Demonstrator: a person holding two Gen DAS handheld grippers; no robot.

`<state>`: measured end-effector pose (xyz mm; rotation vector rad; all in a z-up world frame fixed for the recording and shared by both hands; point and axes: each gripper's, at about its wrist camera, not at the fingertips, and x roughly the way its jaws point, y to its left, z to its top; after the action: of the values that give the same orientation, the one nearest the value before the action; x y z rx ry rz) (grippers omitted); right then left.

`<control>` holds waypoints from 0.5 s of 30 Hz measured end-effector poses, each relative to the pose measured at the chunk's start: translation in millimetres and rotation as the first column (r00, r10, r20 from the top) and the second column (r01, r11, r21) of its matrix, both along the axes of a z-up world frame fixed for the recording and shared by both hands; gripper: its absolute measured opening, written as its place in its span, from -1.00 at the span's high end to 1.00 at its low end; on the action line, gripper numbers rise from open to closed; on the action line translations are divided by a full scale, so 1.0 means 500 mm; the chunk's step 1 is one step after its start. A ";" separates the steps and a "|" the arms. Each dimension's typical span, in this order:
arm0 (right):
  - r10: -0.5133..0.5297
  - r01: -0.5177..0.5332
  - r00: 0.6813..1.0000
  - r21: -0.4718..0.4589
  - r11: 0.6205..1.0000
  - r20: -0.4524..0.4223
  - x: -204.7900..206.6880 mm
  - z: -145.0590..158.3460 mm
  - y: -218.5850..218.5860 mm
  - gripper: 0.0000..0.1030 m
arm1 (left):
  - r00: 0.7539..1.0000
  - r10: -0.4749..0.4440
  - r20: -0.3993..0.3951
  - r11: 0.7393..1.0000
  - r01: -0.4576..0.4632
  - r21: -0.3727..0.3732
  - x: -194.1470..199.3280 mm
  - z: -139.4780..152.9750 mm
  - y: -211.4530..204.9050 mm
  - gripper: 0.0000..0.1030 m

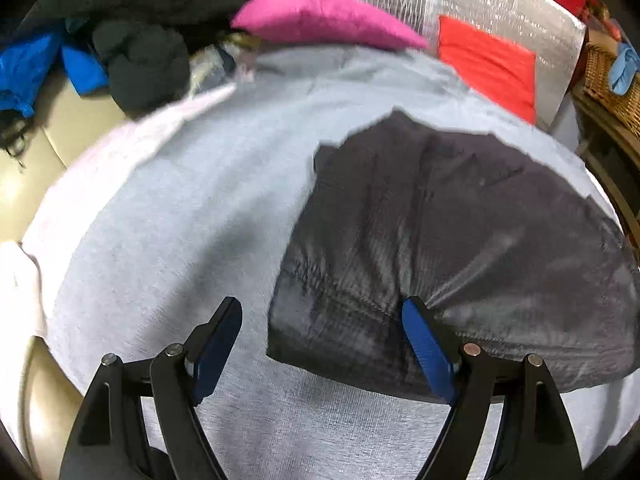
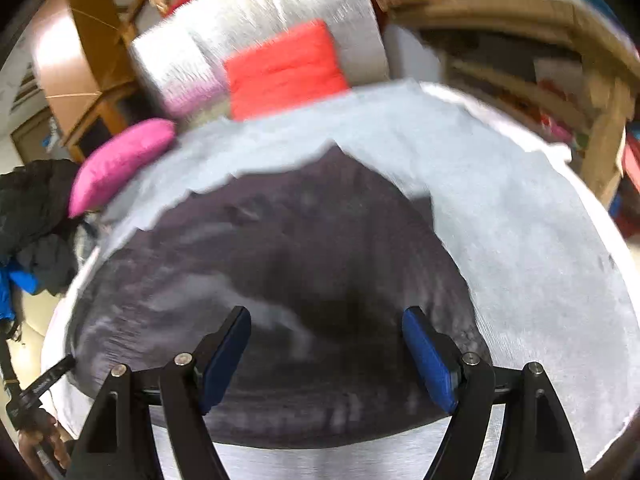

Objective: Fold large clothes

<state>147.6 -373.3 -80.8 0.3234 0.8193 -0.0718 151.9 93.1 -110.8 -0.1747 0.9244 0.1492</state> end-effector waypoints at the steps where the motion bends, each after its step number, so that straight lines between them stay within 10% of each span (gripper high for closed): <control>1: 0.003 -0.003 1.000 0.011 1.000 -0.008 0.003 -0.009 -0.009 -0.57 | 1.000 0.010 -0.010 0.999 -0.010 -0.036 0.000 -0.007 0.007 -0.63; 10: -0.008 0.006 0.998 0.038 0.999 0.068 -0.014 0.044 -0.004 -0.57 | 0.991 0.073 0.111 0.997 -0.072 -0.009 -0.028 0.069 0.016 -0.62; 15: -0.019 0.019 1.000 0.036 0.999 -0.007 0.008 -0.007 -0.024 -0.57 | 0.998 0.065 -0.018 0.998 -0.064 0.012 0.014 0.003 0.028 -0.64</control>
<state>151.5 -385.2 -84.6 0.3656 0.8249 -0.0757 158.9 107.0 -109.6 -0.1932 0.9360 0.2160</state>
